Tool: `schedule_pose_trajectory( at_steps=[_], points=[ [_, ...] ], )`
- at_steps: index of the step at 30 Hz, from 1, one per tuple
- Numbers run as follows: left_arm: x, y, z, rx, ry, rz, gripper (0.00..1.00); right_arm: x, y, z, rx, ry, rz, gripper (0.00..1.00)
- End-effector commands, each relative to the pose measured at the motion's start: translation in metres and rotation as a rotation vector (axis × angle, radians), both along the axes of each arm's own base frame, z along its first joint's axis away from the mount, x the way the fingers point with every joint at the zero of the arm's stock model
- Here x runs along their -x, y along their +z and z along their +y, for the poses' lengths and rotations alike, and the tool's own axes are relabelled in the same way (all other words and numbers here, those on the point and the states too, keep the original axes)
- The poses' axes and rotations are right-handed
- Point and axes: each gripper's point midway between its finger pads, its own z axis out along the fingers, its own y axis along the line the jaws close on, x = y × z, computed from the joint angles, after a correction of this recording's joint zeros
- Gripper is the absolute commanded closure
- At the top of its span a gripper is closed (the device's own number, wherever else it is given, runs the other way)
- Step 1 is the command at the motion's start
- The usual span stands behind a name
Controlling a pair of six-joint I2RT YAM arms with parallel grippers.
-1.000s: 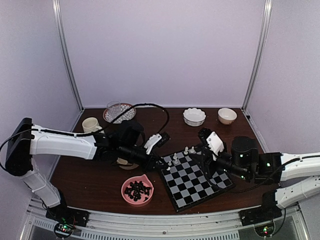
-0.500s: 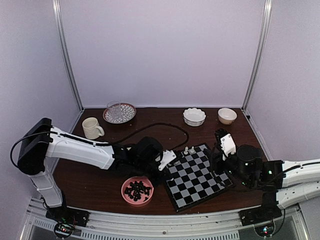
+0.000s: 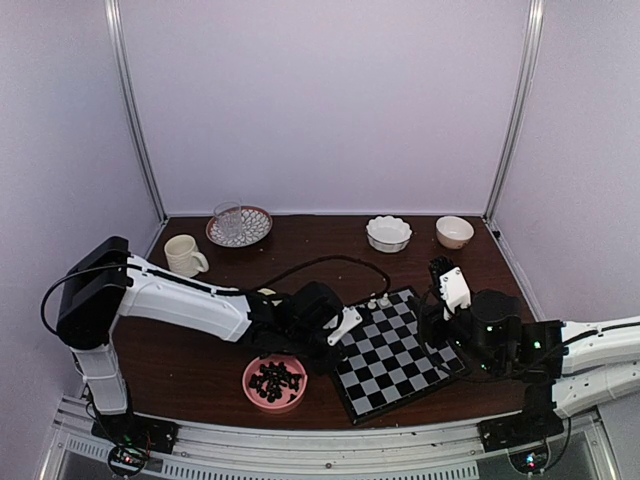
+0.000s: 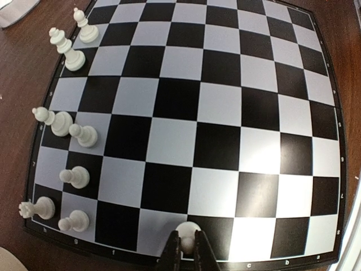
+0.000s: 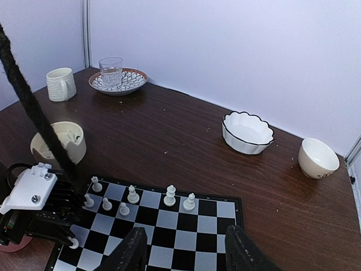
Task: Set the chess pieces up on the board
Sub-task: Place the pawn on the chessboard, then pick up the pawn from the chessboard.
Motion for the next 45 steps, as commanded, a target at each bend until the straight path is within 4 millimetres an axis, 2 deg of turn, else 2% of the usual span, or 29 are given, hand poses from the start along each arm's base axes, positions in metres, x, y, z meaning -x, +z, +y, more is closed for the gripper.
schedule_pose_trajectory(
  at_steps=[1, 3, 6, 12, 16, 19, 22, 25, 29, 34, 39, 41, 45],
  points=[
    [-0.003, 0.005, -0.010, 0.004, -0.012, -0.031, 0.89, -0.003, 0.004, -0.006, -0.021, -0.034, -0.008, 0.50],
    [-0.003, 0.007, -0.010, 0.006, -0.012, -0.029, 0.74, -0.003, 0.006, -0.007, -0.025, -0.037, -0.008, 0.49],
    [-0.001, 0.010, -0.010, 0.014, -0.011, -0.023, 0.64, -0.002, 0.008, -0.010, -0.033, -0.037, -0.010, 0.49],
    [0.000, 0.016, -0.010, 0.032, -0.007, -0.016, 0.63, 0.000, 0.009, -0.012, -0.038, -0.033, -0.012, 0.49],
    [-0.001, 0.033, -0.006, 0.070, 0.014, -0.036, 0.65, 0.002, 0.011, -0.012, -0.045, -0.023, -0.008, 0.49],
    [-0.009, 0.055, 0.006, 0.113, 0.055, -0.063, 0.67, 0.005, 0.016, -0.013, -0.058, -0.002, -0.011, 0.55],
    [-0.023, 0.072, 0.027, 0.170, 0.124, -0.069, 0.68, 0.010, 0.017, -0.010, -0.073, 0.039, -0.001, 0.58],
    [-0.043, 0.082, 0.054, 0.210, 0.221, -0.063, 0.69, 0.013, 0.014, 0.002, -0.063, 0.095, 0.031, 0.59],
    [-0.068, 0.096, 0.093, 0.294, 0.354, -0.060, 0.70, 0.018, 0.003, 0.031, -0.011, 0.188, 0.119, 0.59],
    [-0.092, 0.099, 0.145, 0.305, 0.537, -0.126, 0.69, 0.023, -0.027, 0.069, 0.141, 0.270, 0.314, 0.57],
    [-0.099, 0.113, 0.169, 0.347, 0.635, -0.216, 0.68, 0.027, -0.051, 0.104, 0.234, 0.309, 0.494, 0.57],
    [-0.100, 0.116, 0.174, 0.353, 0.655, -0.228, 0.67, 0.028, -0.064, 0.112, 0.272, 0.315, 0.551, 0.57],
    [-0.102, 0.119, 0.184, 0.355, 0.701, -0.255, 0.66, 0.027, -0.076, 0.129, 0.312, 0.326, 0.606, 0.57]
  ],
)
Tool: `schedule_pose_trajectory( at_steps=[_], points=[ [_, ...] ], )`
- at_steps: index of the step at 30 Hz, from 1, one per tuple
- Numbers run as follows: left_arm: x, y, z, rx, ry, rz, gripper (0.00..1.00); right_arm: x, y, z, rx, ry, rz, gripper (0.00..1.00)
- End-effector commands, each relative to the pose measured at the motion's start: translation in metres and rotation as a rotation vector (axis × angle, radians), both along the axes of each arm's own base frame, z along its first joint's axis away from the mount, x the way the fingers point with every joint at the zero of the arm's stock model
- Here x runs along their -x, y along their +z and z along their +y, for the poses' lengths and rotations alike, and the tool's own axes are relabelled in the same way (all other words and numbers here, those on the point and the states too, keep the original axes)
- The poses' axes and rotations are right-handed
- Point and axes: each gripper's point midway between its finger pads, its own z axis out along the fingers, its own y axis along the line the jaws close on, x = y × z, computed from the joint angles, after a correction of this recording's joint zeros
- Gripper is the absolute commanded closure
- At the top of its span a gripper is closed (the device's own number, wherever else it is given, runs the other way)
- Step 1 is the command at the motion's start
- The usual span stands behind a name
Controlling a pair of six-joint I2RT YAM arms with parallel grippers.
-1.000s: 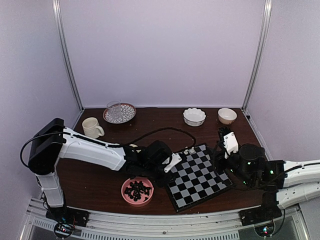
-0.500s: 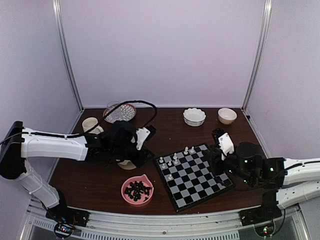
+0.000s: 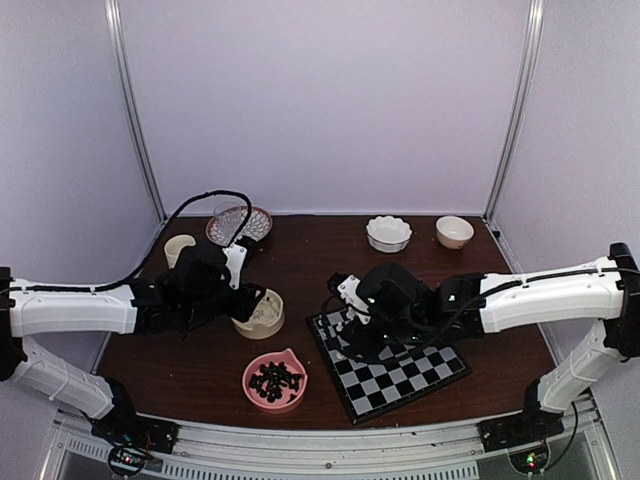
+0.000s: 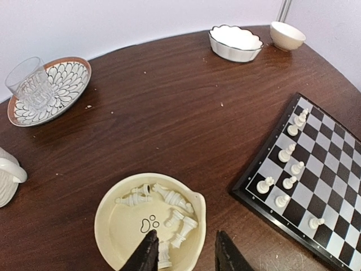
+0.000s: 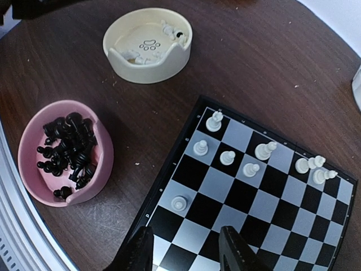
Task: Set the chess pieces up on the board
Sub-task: Pick up the pawn from the chessboard.
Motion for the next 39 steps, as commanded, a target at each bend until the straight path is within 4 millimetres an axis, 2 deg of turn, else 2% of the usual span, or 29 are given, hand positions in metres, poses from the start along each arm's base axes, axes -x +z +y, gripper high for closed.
schedule_pose_trajectory(
  at_steps=[1, 10, 19, 31, 39],
  points=[
    [-0.011, 0.018, 0.013, 0.049, 0.099, -0.074, 0.65, 0.008, -0.021, 0.005, 0.083, 0.013, 0.114, 0.58],
    [-0.009, 0.021, 0.017, 0.062, 0.109, -0.091, 0.63, 0.002, -0.052, 0.025, 0.171, 0.029, 0.167, 0.62],
    [-0.009, 0.022, 0.017, 0.065, 0.102, -0.091, 0.63, -0.009, -0.077, 0.022, 0.198, 0.002, 0.223, 0.65],
    [-0.008, 0.021, 0.015, 0.065, 0.091, -0.086, 0.62, -0.014, -0.086, 0.026, 0.205, 0.008, 0.240, 0.71],
    [-0.008, 0.022, 0.014, 0.067, 0.088, -0.087, 0.62, -0.016, -0.091, 0.025, 0.217, 0.007, 0.247, 0.81]
  ],
)
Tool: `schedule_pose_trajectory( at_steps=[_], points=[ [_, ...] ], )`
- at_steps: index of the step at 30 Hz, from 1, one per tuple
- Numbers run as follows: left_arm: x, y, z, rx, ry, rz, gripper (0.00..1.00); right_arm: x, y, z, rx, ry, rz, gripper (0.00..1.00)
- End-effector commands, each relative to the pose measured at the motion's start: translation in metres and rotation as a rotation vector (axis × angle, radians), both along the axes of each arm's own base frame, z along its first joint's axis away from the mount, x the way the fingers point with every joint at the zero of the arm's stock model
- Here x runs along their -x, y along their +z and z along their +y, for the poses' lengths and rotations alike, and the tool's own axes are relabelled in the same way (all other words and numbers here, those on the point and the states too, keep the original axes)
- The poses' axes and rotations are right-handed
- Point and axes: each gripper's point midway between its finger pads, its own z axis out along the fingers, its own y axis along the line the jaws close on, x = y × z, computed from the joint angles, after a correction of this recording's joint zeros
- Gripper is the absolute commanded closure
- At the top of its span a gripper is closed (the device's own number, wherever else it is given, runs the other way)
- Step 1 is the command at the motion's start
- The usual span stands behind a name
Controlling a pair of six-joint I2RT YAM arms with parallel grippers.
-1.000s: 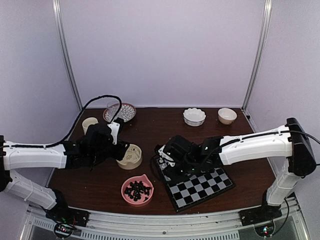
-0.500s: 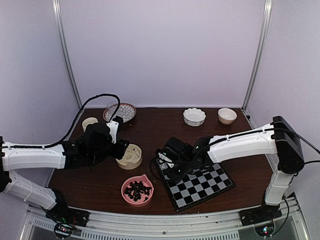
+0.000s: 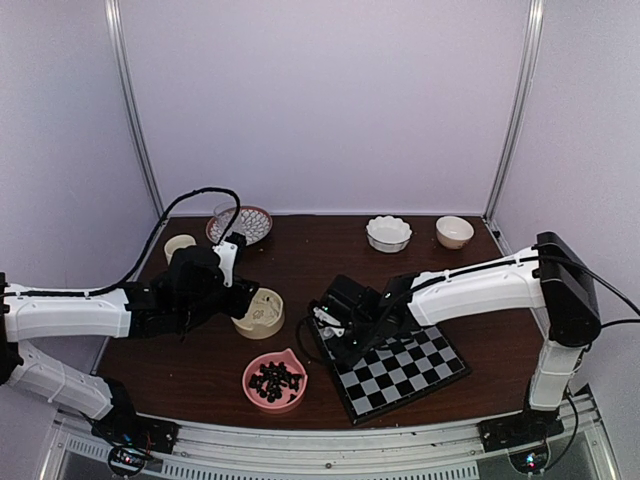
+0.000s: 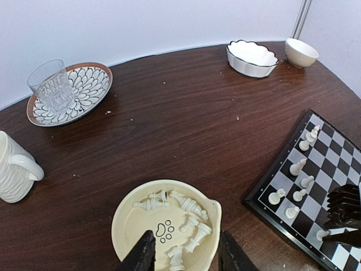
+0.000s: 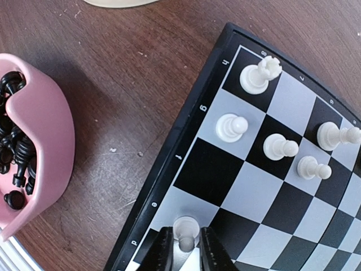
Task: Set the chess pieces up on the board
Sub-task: Pick up the pawn from the chessboard.
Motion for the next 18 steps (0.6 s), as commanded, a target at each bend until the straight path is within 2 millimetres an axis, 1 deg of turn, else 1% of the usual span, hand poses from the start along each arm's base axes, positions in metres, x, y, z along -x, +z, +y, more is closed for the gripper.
schedule_pose_trajectory(
  at_steps=[1, 4, 6, 10, 12, 18],
  points=[
    [-0.002, 0.011, -0.002, 0.041, -0.003, -0.029, 0.62, -0.005, 0.003, 0.005, -0.011, -0.005, -0.004, 0.83],
    [-0.001, 0.011, -0.003, 0.041, -0.004, -0.029, 0.62, -0.006, 0.004, 0.005, -0.013, -0.006, -0.004, 0.89],
    [-0.001, 0.011, -0.002, 0.041, -0.004, -0.028, 0.62, -0.008, 0.007, 0.003, -0.019, -0.013, -0.009, 0.95],
    [-0.001, 0.012, -0.002, 0.041, -0.004, -0.031, 0.62, -0.015, 0.020, -0.004, -0.046, -0.040, -0.038, 0.99],
    [-0.001, 0.011, -0.002, 0.040, -0.001, -0.031, 0.62, -0.020, 0.029, -0.010, -0.056, -0.057, -0.055, 0.99],
    [-0.001, 0.011, -0.003, 0.043, -0.006, -0.027, 0.62, -0.046, 0.060, -0.037, -0.068, -0.128, -0.119, 0.99]
  ],
)
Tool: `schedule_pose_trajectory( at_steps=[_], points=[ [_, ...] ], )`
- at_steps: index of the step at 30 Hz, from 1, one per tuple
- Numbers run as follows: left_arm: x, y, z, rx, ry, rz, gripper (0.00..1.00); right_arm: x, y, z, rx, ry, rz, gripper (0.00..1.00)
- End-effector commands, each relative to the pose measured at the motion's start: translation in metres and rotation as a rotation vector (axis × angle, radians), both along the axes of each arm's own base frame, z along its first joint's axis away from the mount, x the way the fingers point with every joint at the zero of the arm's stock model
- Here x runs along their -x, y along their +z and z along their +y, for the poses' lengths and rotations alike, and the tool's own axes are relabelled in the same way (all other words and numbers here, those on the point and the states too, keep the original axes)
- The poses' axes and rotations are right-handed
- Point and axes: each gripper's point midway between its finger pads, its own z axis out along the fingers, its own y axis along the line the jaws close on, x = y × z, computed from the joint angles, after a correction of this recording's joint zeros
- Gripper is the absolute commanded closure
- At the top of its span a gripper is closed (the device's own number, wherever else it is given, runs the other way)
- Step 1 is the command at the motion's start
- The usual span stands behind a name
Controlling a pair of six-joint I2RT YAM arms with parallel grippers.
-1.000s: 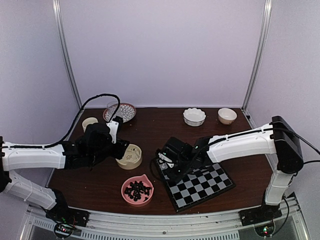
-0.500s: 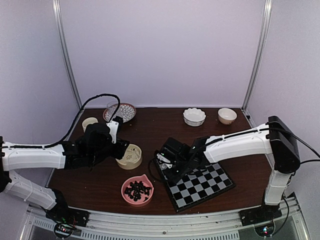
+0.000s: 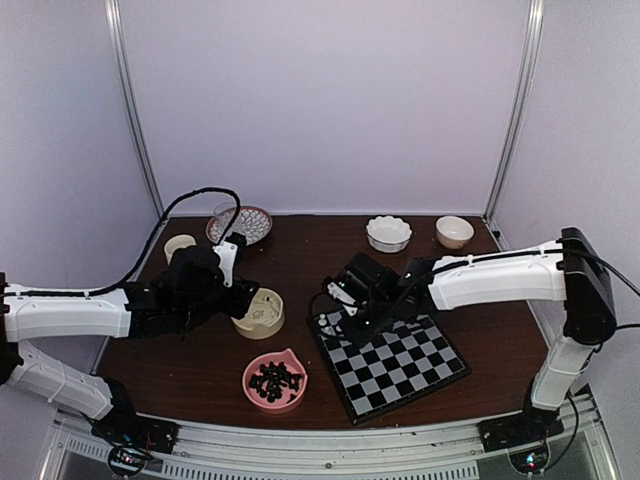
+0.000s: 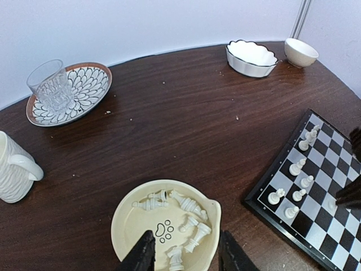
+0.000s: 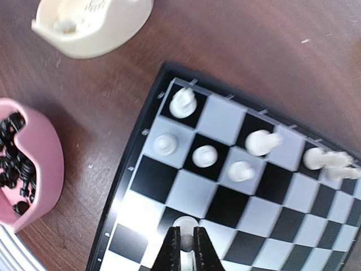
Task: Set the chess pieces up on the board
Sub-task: Pick up the pawn from the chessboard, then place the pawn at e2.
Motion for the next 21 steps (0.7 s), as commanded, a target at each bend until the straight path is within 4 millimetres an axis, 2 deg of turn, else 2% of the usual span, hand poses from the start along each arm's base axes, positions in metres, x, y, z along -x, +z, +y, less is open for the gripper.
schedule_pose_trajectory(
  at_steps=[1, 4, 7, 15, 21],
  points=[
    [-0.001, 0.010, -0.003, 0.044, -0.006, -0.026, 0.62, -0.024, 0.035, -0.021, -0.020, -0.067, -0.086, 0.99],
    [-0.001, 0.010, -0.004, 0.047, -0.008, -0.024, 0.62, -0.038, 0.046, -0.033, -0.026, -0.108, -0.120, 0.99],
    [0.000, 0.011, -0.003, 0.050, -0.010, -0.025, 0.62, -0.048, 0.046, -0.039, -0.044, -0.141, -0.128, 0.99],
    [0.001, 0.012, -0.004, 0.054, -0.017, -0.024, 0.62, -0.066, 0.035, -0.048, -0.075, -0.201, -0.157, 0.99],
    [0.001, 0.012, -0.004, 0.054, -0.016, -0.025, 0.62, -0.069, 0.023, -0.049, -0.073, -0.204, -0.135, 0.99]
  ],
)
